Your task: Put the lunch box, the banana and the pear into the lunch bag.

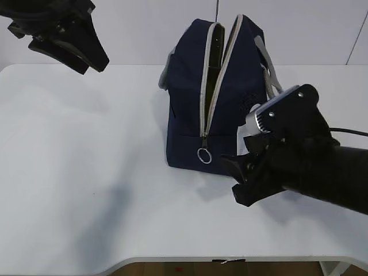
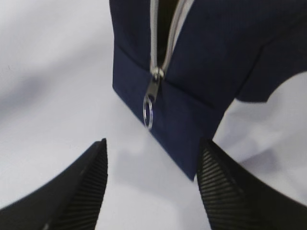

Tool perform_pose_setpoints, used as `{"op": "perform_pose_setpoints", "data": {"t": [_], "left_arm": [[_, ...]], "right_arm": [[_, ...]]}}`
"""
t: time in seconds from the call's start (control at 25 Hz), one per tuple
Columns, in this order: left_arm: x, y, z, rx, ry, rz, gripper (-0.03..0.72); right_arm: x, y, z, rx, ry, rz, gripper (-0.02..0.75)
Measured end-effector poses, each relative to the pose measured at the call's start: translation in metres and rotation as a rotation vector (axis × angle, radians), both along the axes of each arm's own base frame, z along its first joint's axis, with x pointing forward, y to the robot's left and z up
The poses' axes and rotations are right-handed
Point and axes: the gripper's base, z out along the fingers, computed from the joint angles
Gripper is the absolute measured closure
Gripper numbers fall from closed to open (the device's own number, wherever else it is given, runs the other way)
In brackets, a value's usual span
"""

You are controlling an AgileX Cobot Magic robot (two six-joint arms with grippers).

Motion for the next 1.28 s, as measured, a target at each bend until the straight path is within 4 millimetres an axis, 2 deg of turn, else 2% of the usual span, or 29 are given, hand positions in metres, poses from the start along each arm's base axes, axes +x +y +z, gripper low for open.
{"op": "perform_pose_setpoints", "data": {"t": [0.16,0.68,1.08,1.28], "left_arm": [[0.0,0.0,0.0,0.0,0.0,0.0,0.354],[0.0,0.0,0.0,0.0,0.0,0.0,0.355],[0.0,0.0,0.0,0.0,0.0,0.0,0.355],[0.0,0.001,-0.001,0.014,-0.004,0.0,0.357]], "right_arm": [[-0.004,-0.001,-0.016,0.041,-0.067,0.01,0.266],[0.013,0.011,-0.063,0.092,-0.13,0.015,0.267],[0.024,0.017,-0.087,0.112,-0.135,0.01,0.267],[0.033,0.023,-0.087,0.133,-0.141,0.003,0.267]]}}
